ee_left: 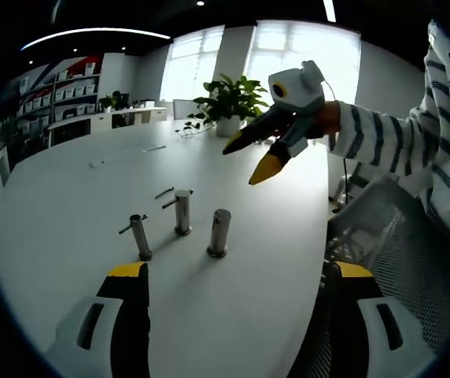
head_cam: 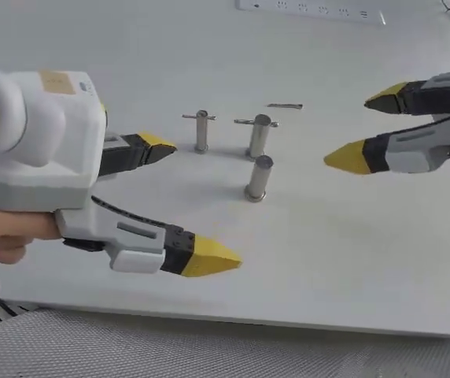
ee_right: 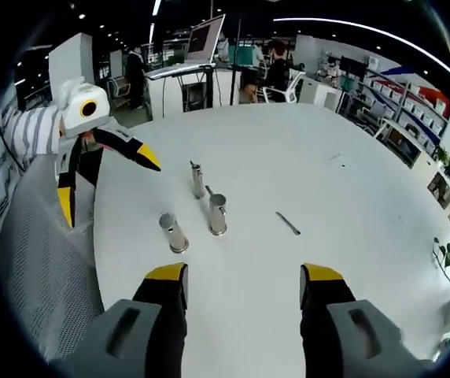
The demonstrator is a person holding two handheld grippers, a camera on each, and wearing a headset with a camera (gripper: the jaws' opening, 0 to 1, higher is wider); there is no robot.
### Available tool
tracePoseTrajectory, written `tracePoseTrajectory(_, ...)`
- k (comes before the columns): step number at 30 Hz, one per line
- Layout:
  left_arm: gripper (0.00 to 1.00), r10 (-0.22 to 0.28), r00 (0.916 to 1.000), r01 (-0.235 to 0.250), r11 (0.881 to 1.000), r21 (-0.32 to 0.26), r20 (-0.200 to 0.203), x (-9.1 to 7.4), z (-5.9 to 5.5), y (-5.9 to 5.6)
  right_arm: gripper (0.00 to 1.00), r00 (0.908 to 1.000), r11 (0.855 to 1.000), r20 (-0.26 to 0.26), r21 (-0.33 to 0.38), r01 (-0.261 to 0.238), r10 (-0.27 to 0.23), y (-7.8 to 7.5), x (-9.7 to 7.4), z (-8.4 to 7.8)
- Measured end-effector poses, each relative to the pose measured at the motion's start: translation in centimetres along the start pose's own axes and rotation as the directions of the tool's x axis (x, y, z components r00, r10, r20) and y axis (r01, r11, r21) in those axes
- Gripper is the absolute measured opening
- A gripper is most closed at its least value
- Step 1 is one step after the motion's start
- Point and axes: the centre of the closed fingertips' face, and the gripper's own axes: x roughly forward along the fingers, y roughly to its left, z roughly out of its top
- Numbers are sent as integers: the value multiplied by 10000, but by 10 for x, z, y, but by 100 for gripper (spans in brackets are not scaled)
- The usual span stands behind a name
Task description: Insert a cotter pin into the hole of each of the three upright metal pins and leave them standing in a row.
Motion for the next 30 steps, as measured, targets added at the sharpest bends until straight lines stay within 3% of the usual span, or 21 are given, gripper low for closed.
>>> tracePoseTrajectory(2,94,199,9995,-196,9997,-133,227,-1,5,1,48,9999,9990,72,-434,123,-120,-8,3,5)
tracePoseTrajectory(7,90,683,9969,-672,9973,-289,385,-5,7,10,38,9998,9958,-25,-897,-180,178,-14,15,11)
tracePoseTrajectory(11,90,759,9958,-728,9956,-587,521,-5,11,4,34,9943,9807,-984,-1861,-598,420,-20,30,5)
tracePoseTrajectory(16,90,743,9964,-713,9951,-689,413,-4,8,-3,24,9852,9624,-1536,-2472,-1130,762,-26,47,7)
tracePoseTrajectory(19,90,725,9970,-708,9956,-621,255,-3,5,-9,23,9767,9430,-1998,-3030,-1375,782,-37,59,7)
tracePoseTrajectory(23,90,694,9974,-679,9955,-657,210,-4,1,-7,22,9685,9276,-2317,-3339,-1676,916,-39,67,8)
tracePoseTrajectory(27,90,640,9977,-622,9949,-795,208,-3,3,-12,23,9642,9125,-2429,-3614,-1917,1064,-44,77,8)
tracePoseTrajectory(30,89,497,9988,-499,9960,-737,-53,-1,-2,-19,19,9638,9057,-2438,-3756,-1963,1078,-48,87,11)
